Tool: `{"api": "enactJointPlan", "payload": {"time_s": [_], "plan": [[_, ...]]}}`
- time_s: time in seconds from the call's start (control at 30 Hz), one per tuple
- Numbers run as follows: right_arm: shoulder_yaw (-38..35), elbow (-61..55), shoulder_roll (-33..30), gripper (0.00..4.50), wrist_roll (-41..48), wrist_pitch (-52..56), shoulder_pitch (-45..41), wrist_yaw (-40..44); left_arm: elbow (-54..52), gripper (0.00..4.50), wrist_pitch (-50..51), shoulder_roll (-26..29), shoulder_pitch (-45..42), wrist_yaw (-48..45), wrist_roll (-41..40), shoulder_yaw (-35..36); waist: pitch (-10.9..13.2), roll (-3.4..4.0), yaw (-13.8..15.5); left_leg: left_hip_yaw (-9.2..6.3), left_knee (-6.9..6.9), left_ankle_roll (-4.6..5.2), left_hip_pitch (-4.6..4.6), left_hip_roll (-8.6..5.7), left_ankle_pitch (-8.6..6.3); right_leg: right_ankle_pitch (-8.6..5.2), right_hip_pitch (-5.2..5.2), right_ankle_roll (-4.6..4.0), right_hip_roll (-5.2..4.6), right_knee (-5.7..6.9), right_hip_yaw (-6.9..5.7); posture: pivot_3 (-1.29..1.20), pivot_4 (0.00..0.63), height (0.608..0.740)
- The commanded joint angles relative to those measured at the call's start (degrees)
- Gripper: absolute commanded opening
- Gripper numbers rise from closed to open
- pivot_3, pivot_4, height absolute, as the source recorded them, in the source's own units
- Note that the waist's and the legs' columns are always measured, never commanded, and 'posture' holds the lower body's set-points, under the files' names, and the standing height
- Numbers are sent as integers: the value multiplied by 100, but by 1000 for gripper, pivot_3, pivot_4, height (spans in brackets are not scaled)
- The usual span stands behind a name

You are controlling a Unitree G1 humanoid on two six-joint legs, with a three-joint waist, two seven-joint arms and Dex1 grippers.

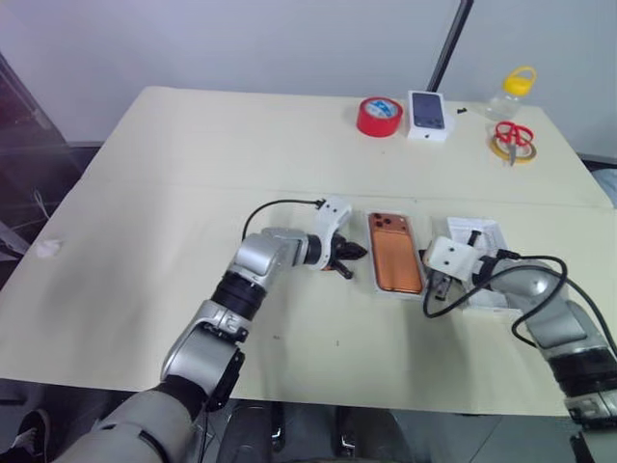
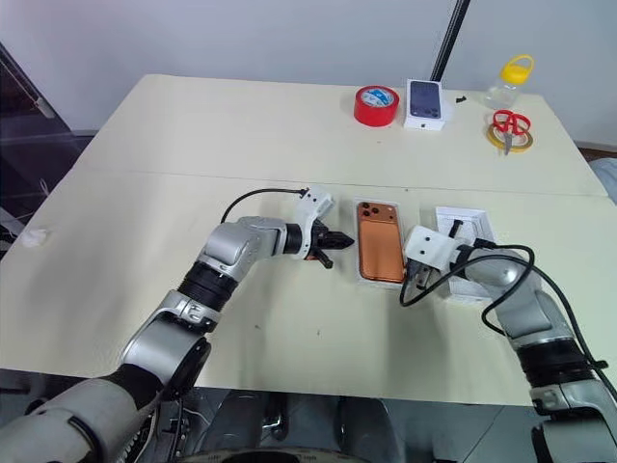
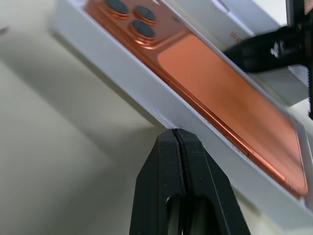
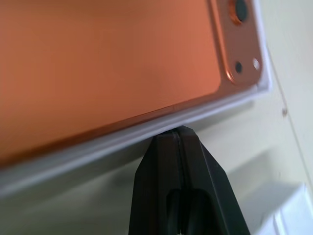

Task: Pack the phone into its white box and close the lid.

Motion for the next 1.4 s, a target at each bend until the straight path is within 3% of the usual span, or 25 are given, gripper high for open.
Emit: {"api": "enactJointPlan", "payload": {"time_s": [0.03, 0.37, 0.8, 0.87, 1.0, 1.13, 1.2, 1.27, 1.4], "plan": [[-73, -430, 23, 0, 138, -84, 14, -20, -121, 32, -144, -151, -127, -293, -50, -57, 0, 1, -15, -1, 0, 0, 2, 4, -1, 0, 0, 0, 1, 2, 0, 0, 150, 733], [-88, -317, -7, 0, 108, -121, -87, -65, -344, 32, -110, 111, 97, -460, 127, -64, 1, 2, 4, 0, 2, -5, -1, 1, 3, 0, -1, -1, 0, 1, 0, 0, 150, 733], [-512, -107, -377, 0, 447, -8, 207, 90, -1089, 32, -335, 739, 481, -541, -77, 506, 0, 3, 5, 0, 4, -17, 0, 2, 10, 0, 2, -1, -3, 2, 0, 0, 150, 733], [-695, -236, -338, 0, 817, 270, 255, 250, -1278, 565, -362, 894, 596, -656, -143, 559, 0, 3, 7, -1, 4, -23, 0, 3, 14, 0, 2, -1, -3, 2, 0, 0, 150, 733], [-888, -287, -572, 1254, 854, 114, 565, 307, -1632, 2284, -654, 1216, 756, -830, -187, 707, 0, 4, 24, -1, 7, -18, 0, 3, 10, 0, 5, -1, -4, 2, 0, 0, 150, 733], [-1509, -745, -349, 3430, 1691, 866, 550, 195, -2074, 4472, -937, 1683, 964, -1309, -378, 840, 1, 6, 23, -1, 9, -15, 1, 2, 8, 0, 8, -1, -6, 1, 0, 0, 150, 733], [-1796, -1156, -203, 4446, 2178, 1542, 425, 75, -2237, 4500, -1196, 1950, 1082, -1573, -386, 863, -1, 11, -8, -1, 10, -15, 2, 5, 8, 0, 8, -3, -8, 2, 0, 0, 150, 733], [-1927, -1424, -150, 4446, 2296, 2099, 403, -150, -2258, 4500, -1284, 2141, 1162, -1824, -496, 921, -3, 17, -15, -4, 9, -16, 3, 8, 7, 0, 8, -4, -8, 4, 1, 0, 150, 733], [-1963, -1886, -133, 4446, 2332, 3165, 630, -532, -2283, 4500, -2424, 2576, 1539, -2340, -278, 858, -5, 19, 6, -5, 8, -5, 2, 7, -1, -2, 8, -8, -11, 0, 0, 0, 150, 733]]}}
